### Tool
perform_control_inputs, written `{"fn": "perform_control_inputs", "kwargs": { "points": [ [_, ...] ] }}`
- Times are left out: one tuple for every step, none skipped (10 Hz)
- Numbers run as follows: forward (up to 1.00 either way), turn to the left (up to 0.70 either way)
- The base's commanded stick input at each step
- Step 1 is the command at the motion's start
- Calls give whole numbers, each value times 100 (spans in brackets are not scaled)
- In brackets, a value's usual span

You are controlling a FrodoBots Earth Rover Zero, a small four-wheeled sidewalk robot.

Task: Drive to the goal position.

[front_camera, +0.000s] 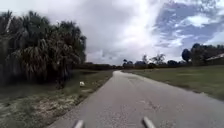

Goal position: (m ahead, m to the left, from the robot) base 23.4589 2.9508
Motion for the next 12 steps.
{"fn": "perform_control_inputs", "kwargs": {
  "points": [
    [70, -35],
    [70, -24],
    [70, -2],
    [70, 0],
    [70, 0],
    [70, 0],
    [70, 0],
    [70, 0],
    [70, 0],
    [70, 0],
    [70, 0],
    [70, 0]
  ]
}}
